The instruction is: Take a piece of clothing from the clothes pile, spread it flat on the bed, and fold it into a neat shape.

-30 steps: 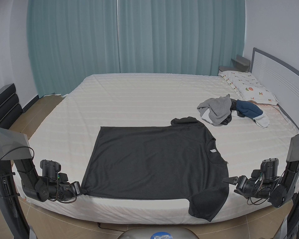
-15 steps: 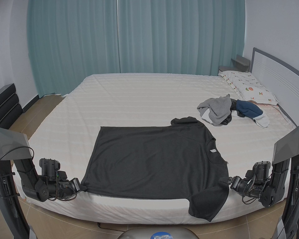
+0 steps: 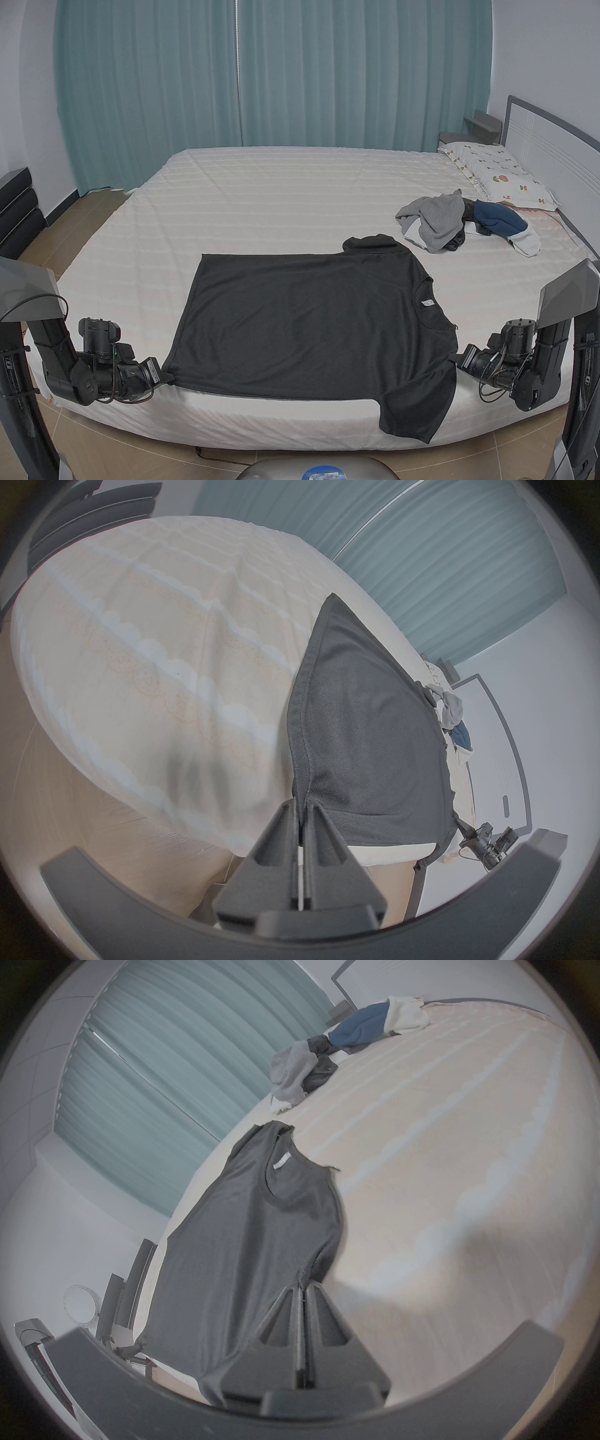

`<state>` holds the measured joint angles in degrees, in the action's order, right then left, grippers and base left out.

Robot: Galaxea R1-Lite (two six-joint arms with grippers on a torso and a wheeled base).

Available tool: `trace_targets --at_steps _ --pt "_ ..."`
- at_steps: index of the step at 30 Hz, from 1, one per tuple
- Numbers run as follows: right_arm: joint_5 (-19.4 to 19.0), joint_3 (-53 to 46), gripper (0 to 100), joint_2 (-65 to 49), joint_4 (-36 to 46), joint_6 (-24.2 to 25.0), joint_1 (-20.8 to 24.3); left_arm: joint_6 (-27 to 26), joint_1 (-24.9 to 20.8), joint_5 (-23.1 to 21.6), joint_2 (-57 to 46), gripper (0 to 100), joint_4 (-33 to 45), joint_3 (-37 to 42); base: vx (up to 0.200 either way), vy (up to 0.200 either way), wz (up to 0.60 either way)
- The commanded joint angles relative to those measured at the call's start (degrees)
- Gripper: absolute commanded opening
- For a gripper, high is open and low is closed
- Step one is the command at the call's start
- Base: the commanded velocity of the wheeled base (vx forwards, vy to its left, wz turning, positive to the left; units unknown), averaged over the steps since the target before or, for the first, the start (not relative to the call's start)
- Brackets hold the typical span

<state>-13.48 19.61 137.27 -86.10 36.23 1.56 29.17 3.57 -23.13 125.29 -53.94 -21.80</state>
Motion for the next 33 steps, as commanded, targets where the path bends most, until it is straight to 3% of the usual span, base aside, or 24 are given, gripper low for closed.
trace_targets --at_steps 1,18,19,26,33 --pt "0.0 2.4 0 -1.3 0.2 -0.3 -0.2 0.0 0.0 0.0 0.1 0 0.0 0.0 0.0 0.0 0.0" --pt "-0.1 13.5 0 1.9 7.4 -0.7 0.5 0.0 -0.1 0.0 0.1 0 0.0 -0.1 0.0 0.0 0.0" --pt "-0.1 13.6 100 2.1 7.2 -0.6 0.4 0.0 -0.1 0.0 0.1 0 0.0 -0.1 0.0 0.0 0.0" --pt "-0.8 10.4 100 1.0 4.2 -0.5 -1.9 0.0 -0.1 0.1 0.1 0 0.0 -0.1 0.0 0.0 0.0" --pt "-8.8 -0.9 100 -3.2 -0.8 -0.8 -4.5 0.0 -0.1 0.1 0.1 0 0.0 -0.1 0.0 0.0 0.0"
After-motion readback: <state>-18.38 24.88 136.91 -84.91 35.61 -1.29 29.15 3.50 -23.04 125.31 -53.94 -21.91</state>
